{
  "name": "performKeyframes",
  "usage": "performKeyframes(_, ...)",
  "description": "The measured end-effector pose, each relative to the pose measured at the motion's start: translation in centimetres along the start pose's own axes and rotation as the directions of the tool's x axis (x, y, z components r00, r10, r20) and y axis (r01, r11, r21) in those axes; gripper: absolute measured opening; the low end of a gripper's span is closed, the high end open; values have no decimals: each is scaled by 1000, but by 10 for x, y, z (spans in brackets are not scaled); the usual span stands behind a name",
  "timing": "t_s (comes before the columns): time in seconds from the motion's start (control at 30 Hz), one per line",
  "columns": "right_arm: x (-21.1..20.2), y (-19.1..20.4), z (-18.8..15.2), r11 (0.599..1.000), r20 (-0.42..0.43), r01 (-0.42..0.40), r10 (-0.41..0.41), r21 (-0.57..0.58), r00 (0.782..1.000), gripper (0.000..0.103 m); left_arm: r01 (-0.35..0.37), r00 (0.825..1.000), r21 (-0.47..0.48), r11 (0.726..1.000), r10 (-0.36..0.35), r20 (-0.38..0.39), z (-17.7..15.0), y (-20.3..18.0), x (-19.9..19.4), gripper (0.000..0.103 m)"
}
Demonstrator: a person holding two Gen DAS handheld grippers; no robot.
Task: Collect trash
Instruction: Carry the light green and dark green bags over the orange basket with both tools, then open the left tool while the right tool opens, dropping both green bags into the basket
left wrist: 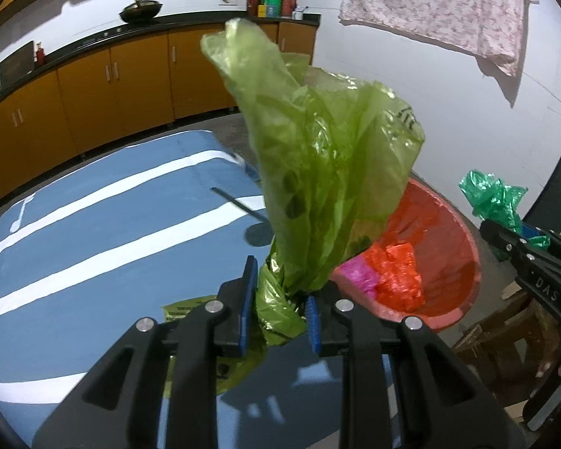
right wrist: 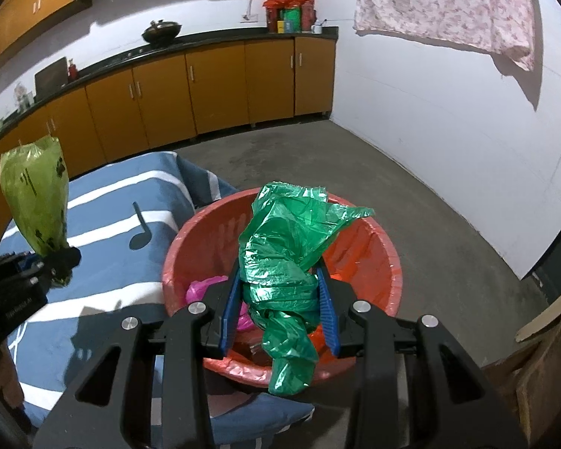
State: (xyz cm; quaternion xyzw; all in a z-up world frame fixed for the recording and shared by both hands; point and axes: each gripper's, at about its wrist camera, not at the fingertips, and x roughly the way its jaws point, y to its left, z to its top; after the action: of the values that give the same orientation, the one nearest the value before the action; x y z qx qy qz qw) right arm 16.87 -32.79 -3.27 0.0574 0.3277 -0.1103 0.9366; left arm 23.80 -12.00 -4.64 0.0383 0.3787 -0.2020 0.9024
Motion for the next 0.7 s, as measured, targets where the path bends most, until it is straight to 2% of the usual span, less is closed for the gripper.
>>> performKeyframes(0.2,0,-13,4,999,12,5,-5,43,1000,37,49,999,25,998,-49,-14,5,-24,14,24)
performKeyframes(0.7,22,-43,9,986,8,-41,40,160,999,37,152,987,57,987,-148,-70,20,-57,58,24)
